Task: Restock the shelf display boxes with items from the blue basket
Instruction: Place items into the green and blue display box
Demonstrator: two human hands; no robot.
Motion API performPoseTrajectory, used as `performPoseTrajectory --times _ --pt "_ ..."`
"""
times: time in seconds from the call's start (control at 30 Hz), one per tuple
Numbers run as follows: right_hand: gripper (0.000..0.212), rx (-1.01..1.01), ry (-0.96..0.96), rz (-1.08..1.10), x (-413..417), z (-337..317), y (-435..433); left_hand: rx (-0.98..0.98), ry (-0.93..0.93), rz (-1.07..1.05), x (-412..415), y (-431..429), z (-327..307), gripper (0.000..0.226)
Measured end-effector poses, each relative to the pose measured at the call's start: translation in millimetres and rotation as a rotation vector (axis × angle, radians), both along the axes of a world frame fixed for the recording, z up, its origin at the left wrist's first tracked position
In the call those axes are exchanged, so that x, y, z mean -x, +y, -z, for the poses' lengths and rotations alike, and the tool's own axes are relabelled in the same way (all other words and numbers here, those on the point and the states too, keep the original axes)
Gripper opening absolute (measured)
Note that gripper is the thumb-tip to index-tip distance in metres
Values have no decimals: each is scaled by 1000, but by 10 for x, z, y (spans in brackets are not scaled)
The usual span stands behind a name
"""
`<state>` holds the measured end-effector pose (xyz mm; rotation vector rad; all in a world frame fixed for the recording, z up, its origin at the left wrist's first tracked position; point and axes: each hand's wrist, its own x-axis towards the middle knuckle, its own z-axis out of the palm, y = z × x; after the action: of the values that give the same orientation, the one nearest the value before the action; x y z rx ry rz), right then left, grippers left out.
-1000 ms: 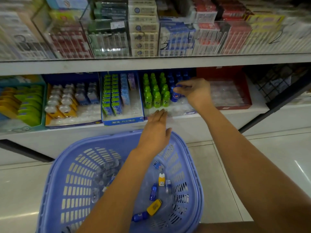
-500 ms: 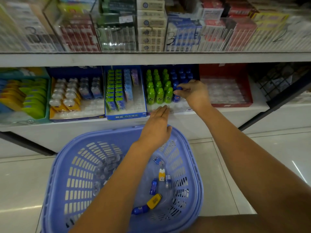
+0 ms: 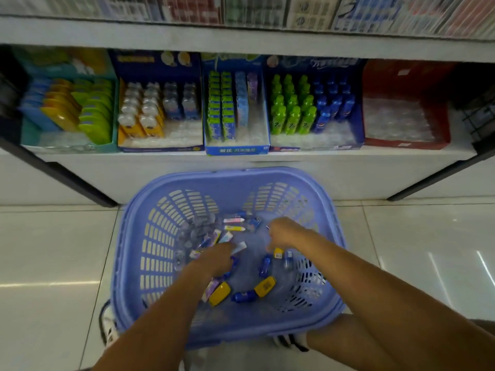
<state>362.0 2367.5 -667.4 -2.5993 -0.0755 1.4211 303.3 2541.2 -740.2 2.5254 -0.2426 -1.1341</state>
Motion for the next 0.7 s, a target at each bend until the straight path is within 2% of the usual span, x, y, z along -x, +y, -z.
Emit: performPoseTrajectory --times 0.03,0.07,0.13,0.3,0.33,0.4,0.47,0.57,0.7 --pt "17 56 87 60 75 191 3 21 29 6 76 39 87 57" --pt "18 106 117 120 155 362 -4 56 47 -22 132 62 156 55" --pt "40 195 114 156 240 701 -37 75 78 -55 195 77 251 49" --pt "39 280 -133 50 395 1210 -104 71 72 -49 193 38 453 45" --pt "43 298 -189 68 421 1273 -116 66 68 -47 176 26 486 44" --pt "63 332 -211 44 495 1358 -118 64 69 -55 153 19 543 49" --pt "71 338 -245 38 519 1391 -140 77 64 -77 130 -6 538 51" --pt "60 309 -224 109 489 1345 -119 142 54 -164 92 -36 528 51" --pt "47 304 -58 210 295 1092 6 307 40 -288 -15 -47 453 52"
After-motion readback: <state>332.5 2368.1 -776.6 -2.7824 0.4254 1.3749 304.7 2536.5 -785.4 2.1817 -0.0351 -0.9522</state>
